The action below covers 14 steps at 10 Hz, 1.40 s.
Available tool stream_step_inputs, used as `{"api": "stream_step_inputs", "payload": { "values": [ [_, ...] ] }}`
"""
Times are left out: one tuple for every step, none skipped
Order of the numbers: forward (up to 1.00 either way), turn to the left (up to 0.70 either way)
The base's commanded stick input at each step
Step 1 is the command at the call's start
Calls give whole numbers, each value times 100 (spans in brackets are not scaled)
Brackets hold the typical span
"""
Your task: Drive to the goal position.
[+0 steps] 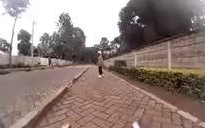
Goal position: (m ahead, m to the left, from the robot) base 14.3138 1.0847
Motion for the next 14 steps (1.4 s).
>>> {"api": "stream_step_inputs", "payload": {
  "values": [
    [50,0],
    [50,0],
    [50,0],
    [50,0],
    [50,0],
    [50,0],
    [50,0],
    [50,0],
    [50,0],
    [50,0],
    [50,0],
    [50,0],
    [50,0],
    [50,0]
  ]
}}
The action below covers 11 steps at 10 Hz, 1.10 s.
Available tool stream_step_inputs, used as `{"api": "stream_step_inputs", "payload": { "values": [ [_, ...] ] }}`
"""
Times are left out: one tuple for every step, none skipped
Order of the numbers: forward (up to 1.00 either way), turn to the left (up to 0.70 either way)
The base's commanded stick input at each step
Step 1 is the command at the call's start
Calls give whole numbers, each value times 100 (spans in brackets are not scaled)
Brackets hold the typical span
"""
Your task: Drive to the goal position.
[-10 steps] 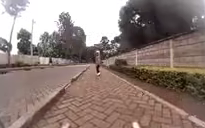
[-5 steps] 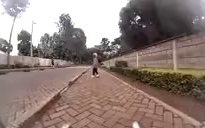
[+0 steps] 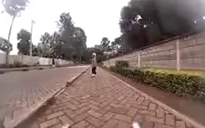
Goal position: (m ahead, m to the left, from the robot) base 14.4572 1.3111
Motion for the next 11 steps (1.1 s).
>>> {"api": "stream_step_inputs", "payload": {
  "values": [
    [50,0],
    [50,0],
    [50,0],
    [50,0],
    [50,0],
    [50,0],
    [50,0],
    [50,0],
    [50,0],
    [50,0],
    [50,0]
  ]
}}
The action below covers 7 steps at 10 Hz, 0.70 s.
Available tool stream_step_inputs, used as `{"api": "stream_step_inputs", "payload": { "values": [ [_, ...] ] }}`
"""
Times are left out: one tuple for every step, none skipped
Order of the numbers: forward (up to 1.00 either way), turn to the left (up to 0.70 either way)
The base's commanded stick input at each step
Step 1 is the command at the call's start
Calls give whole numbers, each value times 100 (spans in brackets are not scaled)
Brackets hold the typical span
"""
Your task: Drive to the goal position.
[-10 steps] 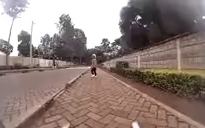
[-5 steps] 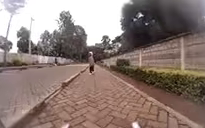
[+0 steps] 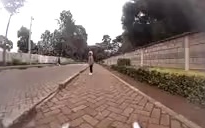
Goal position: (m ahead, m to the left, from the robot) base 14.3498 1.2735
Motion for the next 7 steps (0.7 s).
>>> {"api": "stream_step_inputs", "payload": {
  "values": [
    [50,0],
    [50,0],
    [50,0],
    [50,0],
    [50,0],
    [50,0],
    [50,0]
  ]
}}
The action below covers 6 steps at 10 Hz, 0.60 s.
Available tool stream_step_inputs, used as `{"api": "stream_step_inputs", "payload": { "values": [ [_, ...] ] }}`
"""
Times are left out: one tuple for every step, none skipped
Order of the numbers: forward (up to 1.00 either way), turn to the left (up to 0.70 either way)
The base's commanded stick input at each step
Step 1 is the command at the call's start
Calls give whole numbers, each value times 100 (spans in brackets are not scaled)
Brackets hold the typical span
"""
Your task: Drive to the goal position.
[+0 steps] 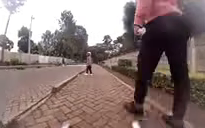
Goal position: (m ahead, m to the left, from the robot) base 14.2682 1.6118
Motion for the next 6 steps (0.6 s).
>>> {"api": "stream_step_inputs", "payload": {
  "values": [
    [50,0],
    [50,0],
    [50,0],
    [50,0],
    [50,0],
    [50,0]
  ]
}}
